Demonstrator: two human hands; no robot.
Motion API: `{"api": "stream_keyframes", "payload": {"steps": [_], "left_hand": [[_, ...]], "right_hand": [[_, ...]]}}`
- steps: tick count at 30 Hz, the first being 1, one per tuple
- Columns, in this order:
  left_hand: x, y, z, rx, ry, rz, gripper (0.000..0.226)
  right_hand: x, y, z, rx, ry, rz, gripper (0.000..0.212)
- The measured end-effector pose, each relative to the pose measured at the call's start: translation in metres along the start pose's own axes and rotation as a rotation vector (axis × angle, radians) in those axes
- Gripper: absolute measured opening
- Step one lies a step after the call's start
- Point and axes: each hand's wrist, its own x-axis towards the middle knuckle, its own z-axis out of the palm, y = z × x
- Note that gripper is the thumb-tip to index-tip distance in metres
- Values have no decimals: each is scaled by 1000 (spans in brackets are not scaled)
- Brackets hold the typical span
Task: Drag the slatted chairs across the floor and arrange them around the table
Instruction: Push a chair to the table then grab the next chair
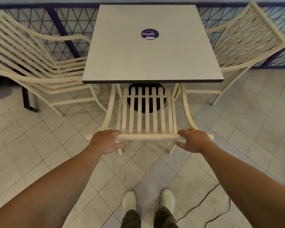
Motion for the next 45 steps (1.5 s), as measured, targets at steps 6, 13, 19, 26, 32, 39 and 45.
{"api": "stream_keyframes", "payload": {"steps": [6,13,19,26,32,39,45], "left_hand": [[-19,3,-12,-48,7,-17,41],[-39,10,-24,-46,20,-72,56],[-56,22,-33,-29,13,-74,71],[-70,40,-42,-15,-9,-53,72],[-79,50,-50,-28,-14,-40,72],[-89,58,-56,-64,-44,-55,76],[-111,65,-52,-125,-67,-121,83]], "right_hand": [[-18,-3,-11,19,41,-1,52],[-36,-8,-22,6,62,13,53],[-51,-18,-30,6,75,22,57],[-64,-31,-40,33,89,19,60],[-69,-41,-46,55,96,13,53],[-70,-50,-48,48,77,-5,57],[-71,-65,-50,30,51,-96,58]]}}
